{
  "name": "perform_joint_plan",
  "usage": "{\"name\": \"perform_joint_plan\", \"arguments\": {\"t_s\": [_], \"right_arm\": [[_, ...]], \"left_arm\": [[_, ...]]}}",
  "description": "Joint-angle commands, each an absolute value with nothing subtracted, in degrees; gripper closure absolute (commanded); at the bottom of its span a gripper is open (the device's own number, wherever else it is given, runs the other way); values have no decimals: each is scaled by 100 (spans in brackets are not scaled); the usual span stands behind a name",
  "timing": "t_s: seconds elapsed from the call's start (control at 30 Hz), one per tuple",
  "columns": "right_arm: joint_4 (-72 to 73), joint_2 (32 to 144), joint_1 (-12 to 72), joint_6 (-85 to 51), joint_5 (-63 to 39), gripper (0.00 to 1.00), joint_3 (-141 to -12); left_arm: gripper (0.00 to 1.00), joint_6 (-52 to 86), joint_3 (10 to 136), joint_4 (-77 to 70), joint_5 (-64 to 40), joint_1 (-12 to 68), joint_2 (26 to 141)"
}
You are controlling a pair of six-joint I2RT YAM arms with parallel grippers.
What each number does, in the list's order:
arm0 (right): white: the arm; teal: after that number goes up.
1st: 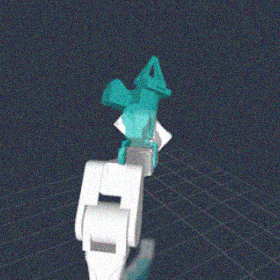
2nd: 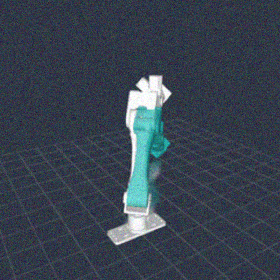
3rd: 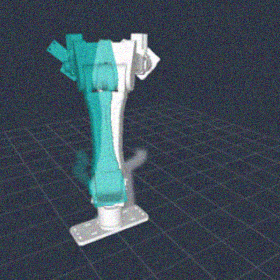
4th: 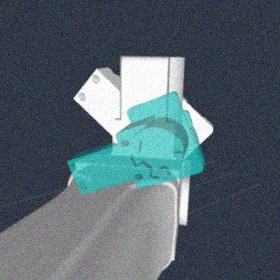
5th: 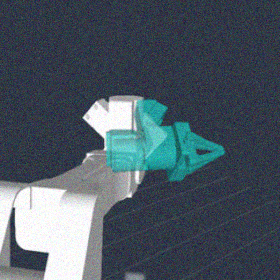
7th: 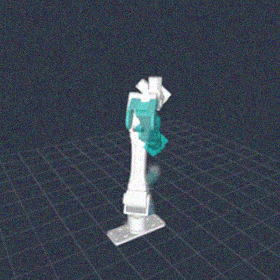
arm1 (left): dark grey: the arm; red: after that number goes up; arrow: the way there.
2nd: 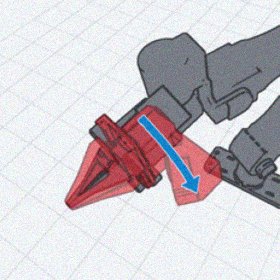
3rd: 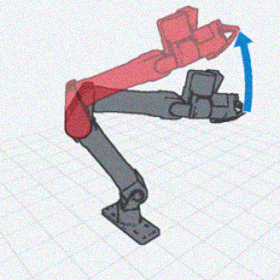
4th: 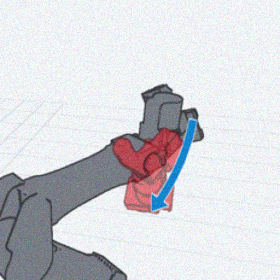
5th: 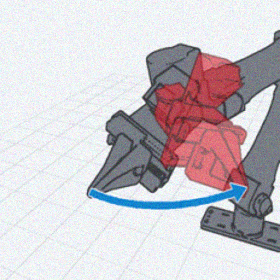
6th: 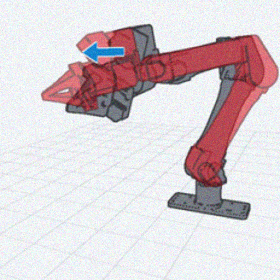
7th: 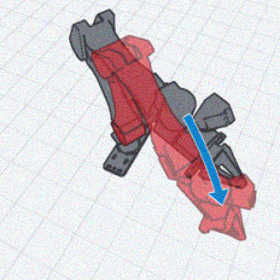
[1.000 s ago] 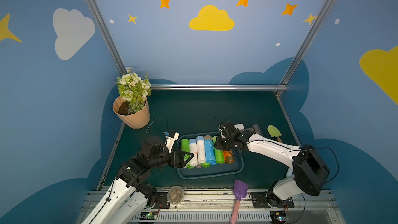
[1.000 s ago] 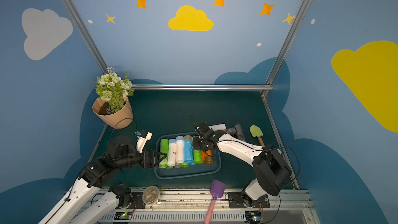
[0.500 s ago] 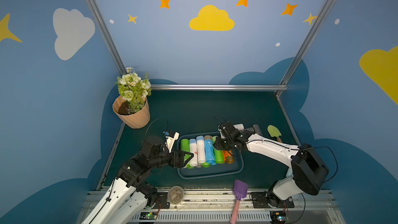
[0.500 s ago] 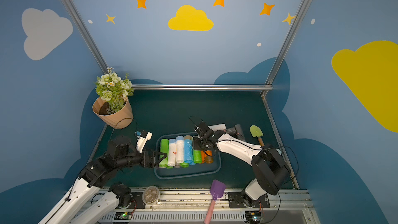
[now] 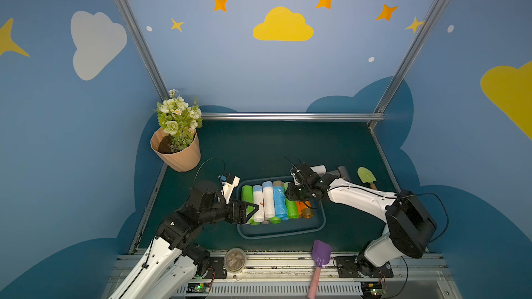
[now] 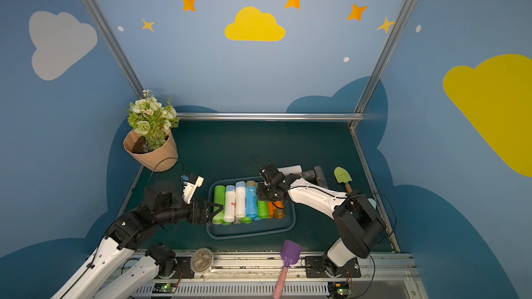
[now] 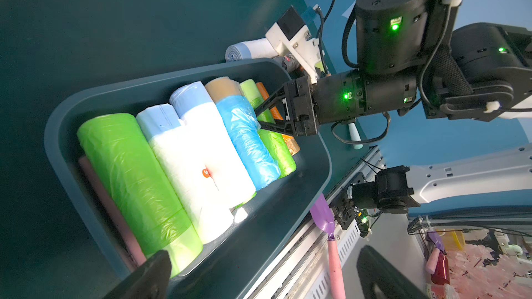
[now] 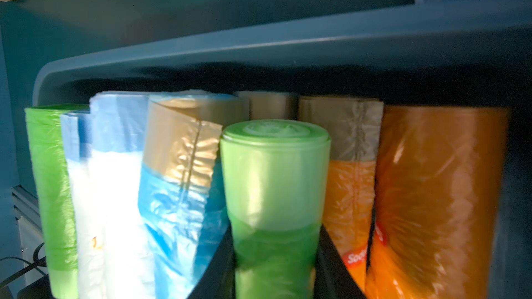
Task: Put the roll of trash bags into the storage box
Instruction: Place the roll of trash bags in the storage box.
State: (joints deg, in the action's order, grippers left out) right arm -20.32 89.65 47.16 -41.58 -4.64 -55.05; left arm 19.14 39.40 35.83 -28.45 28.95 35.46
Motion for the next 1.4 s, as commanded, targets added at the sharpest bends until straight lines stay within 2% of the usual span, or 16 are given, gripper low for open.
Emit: {"name": "perform_joint_plan", "arguments": {"t_s": [0.0, 0.47, 1.37], "right_arm": [[-1935, 9013, 4764, -4160, -526, 73, -5506], [-2006, 9088, 4824, -4121, -419, 71, -5563], [-2430, 8768, 4835, -4095, 13, 55, -5581]], "left_arm": [[0, 1899, 3965, 3504, -2917, 2892, 3555], [0, 1898, 3972, 3507, -2908, 2892, 3540], [0, 1900, 3961, 3498, -2924, 2893, 3558]]}}
